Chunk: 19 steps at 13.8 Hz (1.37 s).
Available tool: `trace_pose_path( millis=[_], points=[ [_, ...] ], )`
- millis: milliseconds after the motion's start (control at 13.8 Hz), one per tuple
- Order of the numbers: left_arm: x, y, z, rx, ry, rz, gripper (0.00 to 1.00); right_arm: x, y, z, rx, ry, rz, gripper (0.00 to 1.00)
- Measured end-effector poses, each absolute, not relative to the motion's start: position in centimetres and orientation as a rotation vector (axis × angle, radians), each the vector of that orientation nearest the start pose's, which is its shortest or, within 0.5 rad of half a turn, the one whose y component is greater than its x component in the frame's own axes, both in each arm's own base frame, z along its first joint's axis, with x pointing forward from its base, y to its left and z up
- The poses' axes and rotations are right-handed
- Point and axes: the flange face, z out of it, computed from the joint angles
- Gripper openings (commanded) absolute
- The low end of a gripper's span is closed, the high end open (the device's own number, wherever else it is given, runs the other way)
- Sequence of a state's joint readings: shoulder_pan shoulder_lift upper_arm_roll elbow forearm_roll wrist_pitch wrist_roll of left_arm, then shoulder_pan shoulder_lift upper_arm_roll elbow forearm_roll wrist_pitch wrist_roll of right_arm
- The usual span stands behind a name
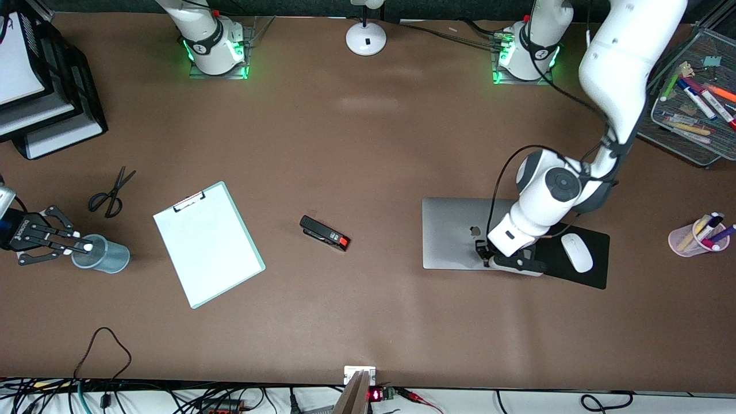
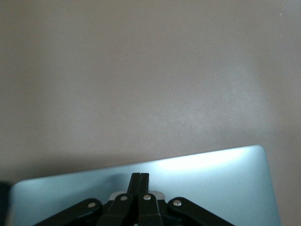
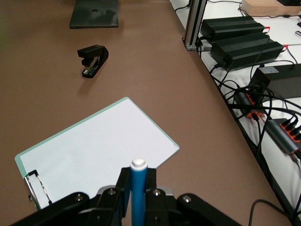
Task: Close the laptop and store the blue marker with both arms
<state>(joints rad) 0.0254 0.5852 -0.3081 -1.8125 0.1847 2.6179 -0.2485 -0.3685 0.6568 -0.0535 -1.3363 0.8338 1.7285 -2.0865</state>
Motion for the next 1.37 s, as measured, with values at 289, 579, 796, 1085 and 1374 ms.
trace_pose_path(
  millis=[289,579,796,1085,1374],
  points=[
    [63.7,-16.9,33.2,-3.149,0.199,-0.208,0.06,67.7,-24.0,32.7,-1.93,-1.627,-0.867,0.04],
    [61.4,-17.2,41.7,-3.062,0.202,0.02,1.0,66.8,-26.3,29.5,-1.933,-1.6,-0.863,0.04],
    [60.9,-17.3,46.6,-3.04,0.184,0.111,1.0,66.5,-27.2,27.9,-1.939,-1.539,-0.898,0.04],
    [60.7,-16.5,49.6,-3.067,0.134,0.204,1.0,66.7,-27.9,26.1,-1.936,-1.475,-0.95,0.05],
    [60.6,-12.6,54.1,-3.111,0.187,0.287,1.0,66.2,-28.9,24.0,-1.946,-1.435,-0.947,0.05]
  ],
)
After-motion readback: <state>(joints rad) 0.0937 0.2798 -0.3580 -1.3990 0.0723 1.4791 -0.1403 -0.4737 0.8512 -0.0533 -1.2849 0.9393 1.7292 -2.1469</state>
